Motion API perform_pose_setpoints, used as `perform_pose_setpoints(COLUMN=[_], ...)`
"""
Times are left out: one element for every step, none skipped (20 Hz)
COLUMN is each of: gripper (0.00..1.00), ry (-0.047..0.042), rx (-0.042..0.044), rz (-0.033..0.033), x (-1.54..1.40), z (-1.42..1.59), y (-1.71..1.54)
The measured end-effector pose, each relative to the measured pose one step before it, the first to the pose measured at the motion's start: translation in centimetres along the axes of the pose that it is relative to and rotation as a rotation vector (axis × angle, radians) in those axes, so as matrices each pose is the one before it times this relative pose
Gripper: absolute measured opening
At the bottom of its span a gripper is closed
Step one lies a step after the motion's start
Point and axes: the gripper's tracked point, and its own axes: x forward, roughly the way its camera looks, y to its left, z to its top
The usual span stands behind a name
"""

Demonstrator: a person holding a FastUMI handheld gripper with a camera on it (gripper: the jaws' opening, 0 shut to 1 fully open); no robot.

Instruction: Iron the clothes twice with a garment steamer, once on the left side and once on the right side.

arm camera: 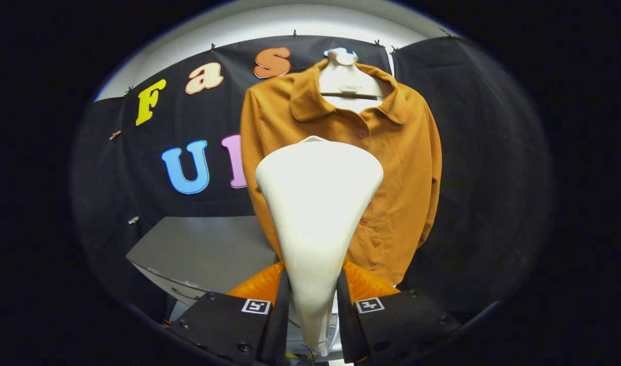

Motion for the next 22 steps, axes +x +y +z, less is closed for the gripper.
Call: perform_pose_setpoints(gripper=[0.45, 0.45, 0.45, 0.45, 0.45, 0.45, 0.45, 0.45, 0.45, 0.45, 0.45, 0.45, 0.45, 0.45, 0.45, 0.45, 0.45, 0.45, 0.45, 0.45, 0.45, 0.45], ry=[-0.0268, -0.03431, -0.02289, -0.01722, -0.00929, -0.00587, -0.0071, -0.00593, -0.00785, -0.00633, -0.00695, -0.00687, -0.00796, -0.00392, -0.0003, -0.00164, -0.00142, -0.00134, 0.00233, -0.00002, -0.0002, -0.00136], rx=[0.00349, -0.00448, -0.00249, 0.00079, -0.00027, 0.00081, 0.00649, 0.00773, 0.00465, -0.00163, -0.00248, 0.00248, 0.00571, 0.00649, 0.00395, 0.00112, -0.00368, -0.00076, 0.00109, 0.00196, 0.00127, 0.00061], rz=[-0.00743, -0.01333, 0.00295, 0.01606, 0.01219, 0.00583, 0.01054, 0.01111, 0.00741, 0.00406, 0.00401, 0.00335, 0.00058, 0.0113, 0.01855, 0.01032, 0.00239, 0.00828, 0.01063, 0.00669, 0.00114, 0.00276], x=[-0.932, -0.661, -0.531, -0.39, -0.452, -0.389, -0.254, -0.288, -0.251, -0.303, -0.373, -0.547, -0.498, -0.309, -0.268, -0.288, -0.156, -0.244, -0.182, 0.091, 0.078, -0.007], z=[1.214, 1.086, 0.998, 0.673, 0.275, 0.229, 0.352, 0.348, 0.311, 0.202, 0.113, -0.017, -0.075, 0.028, -0.072, -0.064, -0.116, -0.048, -0.204, 0.091, 0.002, 0.062], y=[1.376, 1.445, 1.458, 1.955, 1.778, 1.301, 1.458, 1.413, 1.316, 1.186, 1.211, 1.046, 0.77, 0.868, 0.897, 0.601, 0.251, 0.322, 0.343, 0.012, -0.003, 0.142])
